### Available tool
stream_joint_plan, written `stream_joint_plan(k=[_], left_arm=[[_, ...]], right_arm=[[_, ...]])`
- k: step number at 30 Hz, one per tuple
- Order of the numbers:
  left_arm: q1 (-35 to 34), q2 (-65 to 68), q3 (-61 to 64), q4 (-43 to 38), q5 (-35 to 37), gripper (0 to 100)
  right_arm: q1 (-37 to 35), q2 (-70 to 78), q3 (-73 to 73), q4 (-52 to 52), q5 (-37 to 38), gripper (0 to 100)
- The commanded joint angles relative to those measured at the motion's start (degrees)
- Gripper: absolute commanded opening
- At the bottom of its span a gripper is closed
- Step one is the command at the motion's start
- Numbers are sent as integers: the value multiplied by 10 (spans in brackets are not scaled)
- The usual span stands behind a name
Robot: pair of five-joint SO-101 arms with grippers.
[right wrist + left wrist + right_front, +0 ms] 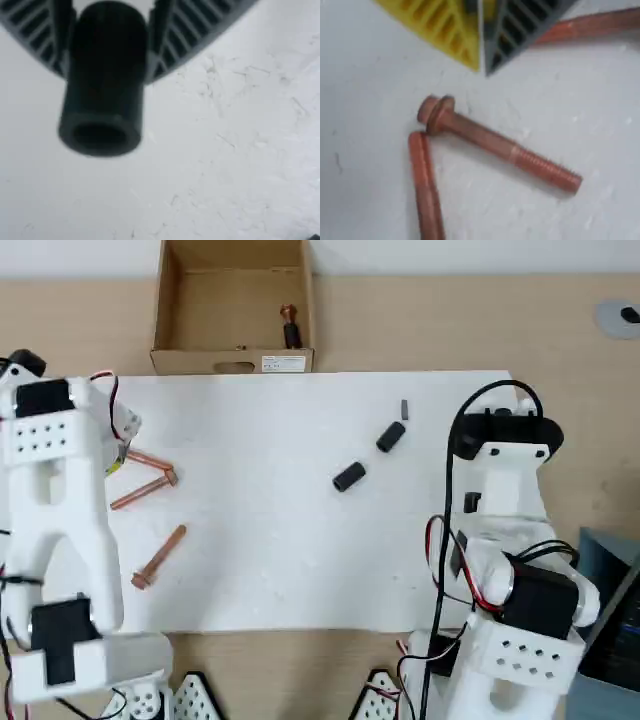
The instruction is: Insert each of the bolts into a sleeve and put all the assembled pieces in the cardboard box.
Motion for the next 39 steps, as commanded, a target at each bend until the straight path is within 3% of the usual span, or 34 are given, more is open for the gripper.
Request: stream_joint_plan(k=[1, 10, 19, 30, 39], left_arm=[[-3, 34, -63, -3, 3, 7], [-5, 176, -156, -3, 3, 122], [-40, 292, -239, 1, 1, 130], [-43, 321, -242, -8, 0, 132], [-42, 321, -190, -84, -2, 130]], right_arm=[[6, -7, 0, -11, -5, 10], [6, -7, 0, -11, -5, 10], [6, -7, 0, -11, -5, 10], [5, -7, 0, -11, -5, 10], [4, -7, 0, -11, -5, 10]])
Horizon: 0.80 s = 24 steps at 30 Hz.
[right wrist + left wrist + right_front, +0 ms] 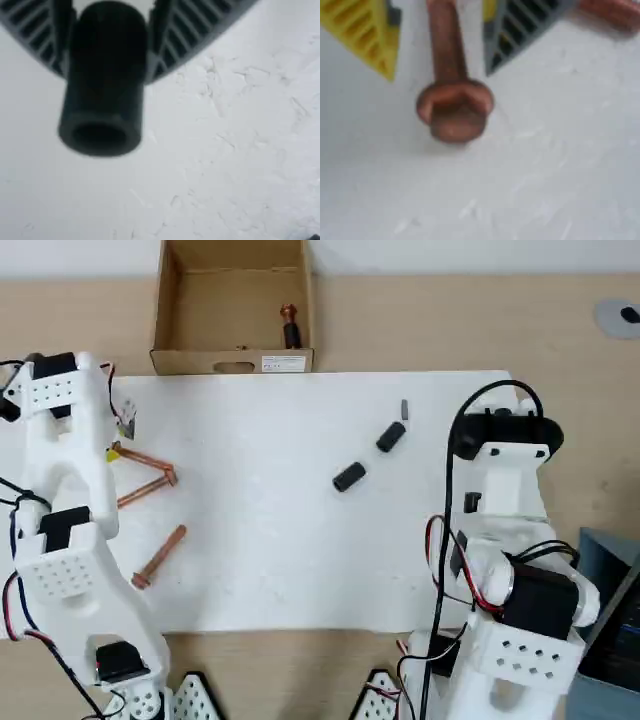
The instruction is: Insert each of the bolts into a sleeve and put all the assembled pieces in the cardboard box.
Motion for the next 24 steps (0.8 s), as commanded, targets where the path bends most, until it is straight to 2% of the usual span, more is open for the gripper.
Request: stream_joint_plan(k=[1, 15, 19, 24], left_arm=[[-1, -7, 10, -26, -2, 129], [-1, -7, 107, -102, -2, 124], [-1, -7, 117, -102, -2, 8], [-1, -7, 124, -99, -2, 1]], right_arm=[[4, -7, 0, -11, -5, 10], [3, -7, 0, -11, -5, 10], [2, -7, 0, -11, -5, 10], [2, -7, 0, -11, -5, 10]])
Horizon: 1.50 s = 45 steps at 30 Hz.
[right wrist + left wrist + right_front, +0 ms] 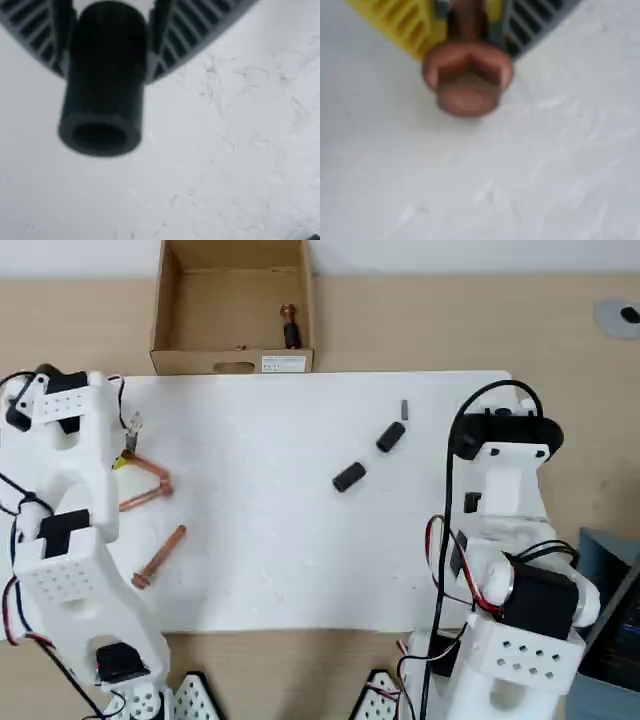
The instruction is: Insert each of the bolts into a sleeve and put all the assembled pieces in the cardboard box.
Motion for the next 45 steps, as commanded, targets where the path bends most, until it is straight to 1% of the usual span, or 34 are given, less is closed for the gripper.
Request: stream_joint_plan(k=[1, 3, 5, 7, 10, 15, 18, 22, 26, 33, 38, 42, 45], left_arm=[[-4, 2, 16, 6, -4, 1], [-4, -3, 12, 11, -4, 1], [0, -7, -5, 33, -4, 1], [8, -18, -42, 86, -4, 1], [27, -45, -108, 164, -31, 1], [49, -117, -207, 254, -65, 1], [55, -168, -236, 279, -90, 1], [54, -247, -223, 280, -127, 1], [54, -341, -159, 280, -160, 1], [54, -532, 15, 267, -209, 1], [54, -676, 171, 193, -221, 1], [54, -785, 296, 136, -243, 1], [54, -855, 378, 96, -243, 1]], right_arm=[[2, -7, 0, -11, -5, 10], [2, -7, 0, -11, -5, 10], [2, -7, 0, -11, -4, 10], [1, -7, -2, -10, -3, 10], [1, -7, -3, -10, -3, 10], [5, -7, -3, -9, -4, 10], [6, -14, -12, -7, -4, 10], [5, -65, -21, -12, -4, 10], [2, -131, -4, -22, -2, 9], [3, -224, 66, -29, -2, 9], [1, -264, 108, -66, -1, 9], [1, -284, 152, -110, -1, 9], [1, -298, 182, -149, -1, 9]])
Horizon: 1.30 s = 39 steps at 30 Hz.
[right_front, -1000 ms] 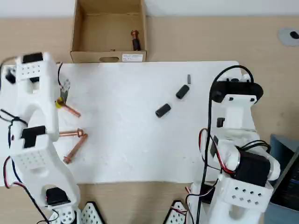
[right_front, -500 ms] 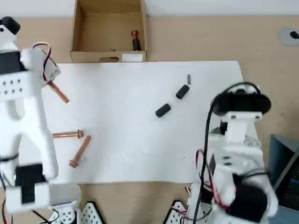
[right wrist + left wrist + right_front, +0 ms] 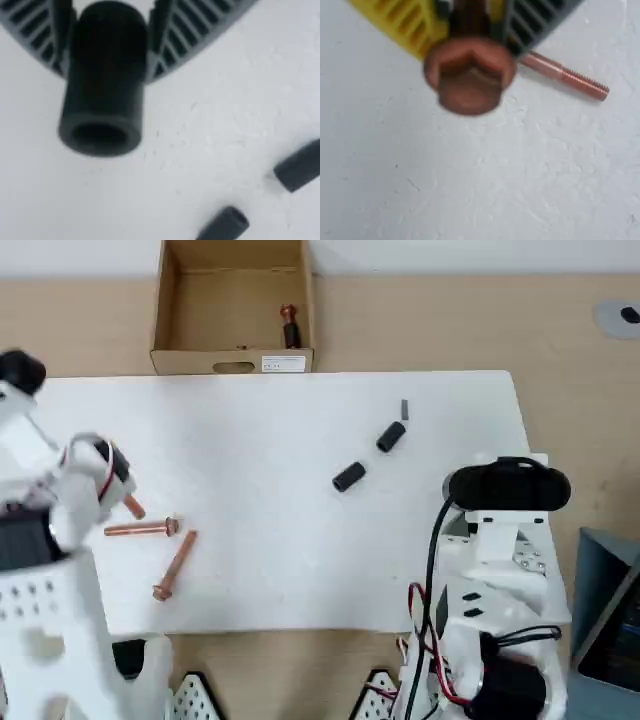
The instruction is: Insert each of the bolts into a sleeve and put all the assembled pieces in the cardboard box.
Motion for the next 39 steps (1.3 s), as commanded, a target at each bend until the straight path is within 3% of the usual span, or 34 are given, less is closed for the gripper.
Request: stream_joint_plan(k=[1, 11, 16, 22, 31, 39], left_arm=[[6, -90, 82, -54, -1, 1], [6, -245, 287, -229, -2, 2], [6, -312, 397, -334, -4, 2], [11, -375, 471, -383, -4, 2], [160, -534, 570, -385, -4, 1], [263, -531, 540, -418, 17, 1]], right_arm=[[2, -14, 28, -58, -2, 9], [-4, -89, 186, -194, -2, 9], [-65, -148, 245, -220, -4, 9], [-151, -184, 289, -263, -4, 9], [-326, -182, 333, -332, -2, 9], [-431, -182, 341, -345, -2, 9]])
